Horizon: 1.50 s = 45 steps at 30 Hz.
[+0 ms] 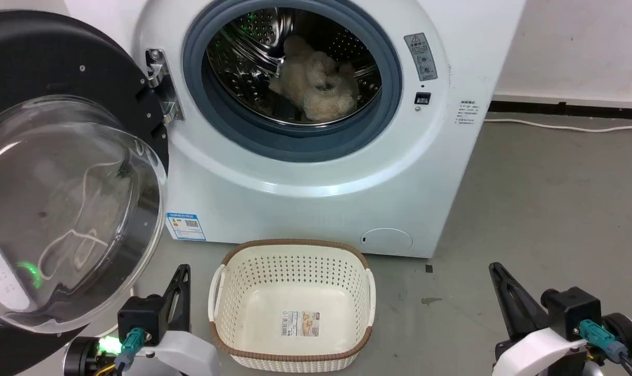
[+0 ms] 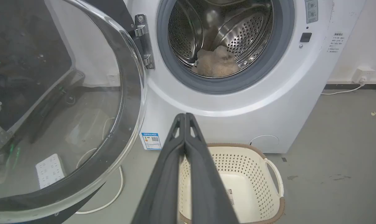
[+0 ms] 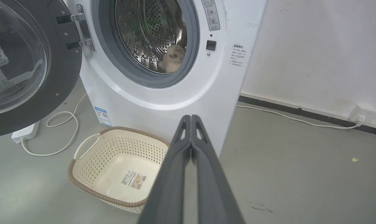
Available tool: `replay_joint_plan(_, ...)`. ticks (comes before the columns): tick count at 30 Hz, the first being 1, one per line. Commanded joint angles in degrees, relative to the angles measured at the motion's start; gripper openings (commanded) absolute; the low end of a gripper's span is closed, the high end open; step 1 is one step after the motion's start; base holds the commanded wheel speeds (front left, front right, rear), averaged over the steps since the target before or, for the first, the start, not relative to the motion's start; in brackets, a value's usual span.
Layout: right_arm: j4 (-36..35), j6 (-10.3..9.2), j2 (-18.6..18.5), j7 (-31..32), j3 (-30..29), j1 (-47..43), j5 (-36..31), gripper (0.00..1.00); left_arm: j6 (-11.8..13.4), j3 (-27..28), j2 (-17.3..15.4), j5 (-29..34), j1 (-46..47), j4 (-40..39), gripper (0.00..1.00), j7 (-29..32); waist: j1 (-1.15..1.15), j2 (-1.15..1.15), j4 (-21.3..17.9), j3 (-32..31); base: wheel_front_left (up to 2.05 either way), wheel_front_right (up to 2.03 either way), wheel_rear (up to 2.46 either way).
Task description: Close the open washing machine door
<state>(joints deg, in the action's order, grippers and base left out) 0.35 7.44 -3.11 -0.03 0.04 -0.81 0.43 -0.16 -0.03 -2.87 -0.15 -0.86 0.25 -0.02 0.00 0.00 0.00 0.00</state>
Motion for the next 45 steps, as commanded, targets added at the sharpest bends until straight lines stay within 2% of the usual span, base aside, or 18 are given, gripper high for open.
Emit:
replay_joint_plan(1, -0.35, 0.05, 0.24, 0.03, -0.04, 0.81, -0.43, 0.00, 0.16, 0.03, 0.00, 0.15, 0.86, -0.25, 0.00, 0.02, 0.00, 0.00, 0.00, 0.00, 0.00, 0.00, 0.00)
replay_joint_plan(25, -0.35, 0.05, 0.24, 0.03, -0.04, 0.81, -0.43, 0.00, 0.16, 0.03, 0.00, 0.15, 0.86, -0.25, 0.00, 0.02, 0.00, 0.00, 0.00, 0.00, 0.00, 0.00, 0.00)
replay_joint_plan(26, 0.00, 0.00, 0.00, 0.00, -0.02, 0.00, 0.00, 1.00, 0.00, -0.03, 0.00, 0.00, 0.01, 0.00, 1.00, 0.00, 0.00, 0.00, 0.00, 0.00, 0.00, 0.00, 0.00)
replay_joint_plan(45, 0.42, 0.01, 0.02, -1.84, -0.92, -0.71, 1.23, 1.00, 0.07, -1.06, -0.36, 0.06, 0.14, 0.16, 1.00, -1.85, 0.00, 0.00, 0.83, -0.20, 0.00, 0.00, 0.00)
